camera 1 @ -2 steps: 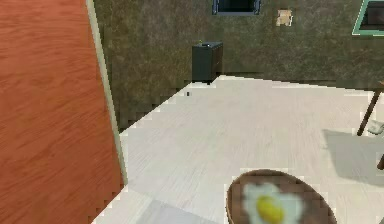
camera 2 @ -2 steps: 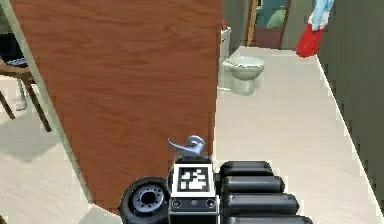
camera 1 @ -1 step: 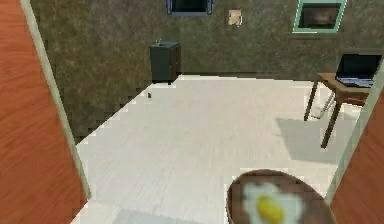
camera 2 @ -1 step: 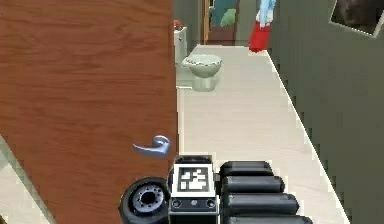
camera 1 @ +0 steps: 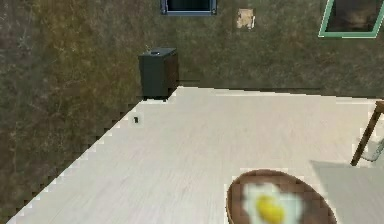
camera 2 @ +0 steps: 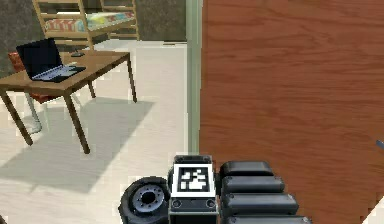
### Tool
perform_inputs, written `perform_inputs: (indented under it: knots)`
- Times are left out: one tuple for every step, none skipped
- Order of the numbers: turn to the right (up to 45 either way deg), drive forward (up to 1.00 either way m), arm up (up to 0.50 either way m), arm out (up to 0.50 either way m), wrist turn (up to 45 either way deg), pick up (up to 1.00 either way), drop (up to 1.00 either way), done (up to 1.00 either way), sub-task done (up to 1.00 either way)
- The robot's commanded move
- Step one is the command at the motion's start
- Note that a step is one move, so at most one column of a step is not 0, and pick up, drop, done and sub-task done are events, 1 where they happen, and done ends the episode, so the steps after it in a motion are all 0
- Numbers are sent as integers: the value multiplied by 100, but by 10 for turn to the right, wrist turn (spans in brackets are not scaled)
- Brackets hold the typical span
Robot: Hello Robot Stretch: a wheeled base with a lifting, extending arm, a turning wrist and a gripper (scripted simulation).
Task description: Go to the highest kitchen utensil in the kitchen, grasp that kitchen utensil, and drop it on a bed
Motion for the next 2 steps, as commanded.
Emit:
perform_inputs:
  knots:
    - [60,0,0,0,0,0,0,0,0]
    - [0,35,0,0,0,0,0,0,0]
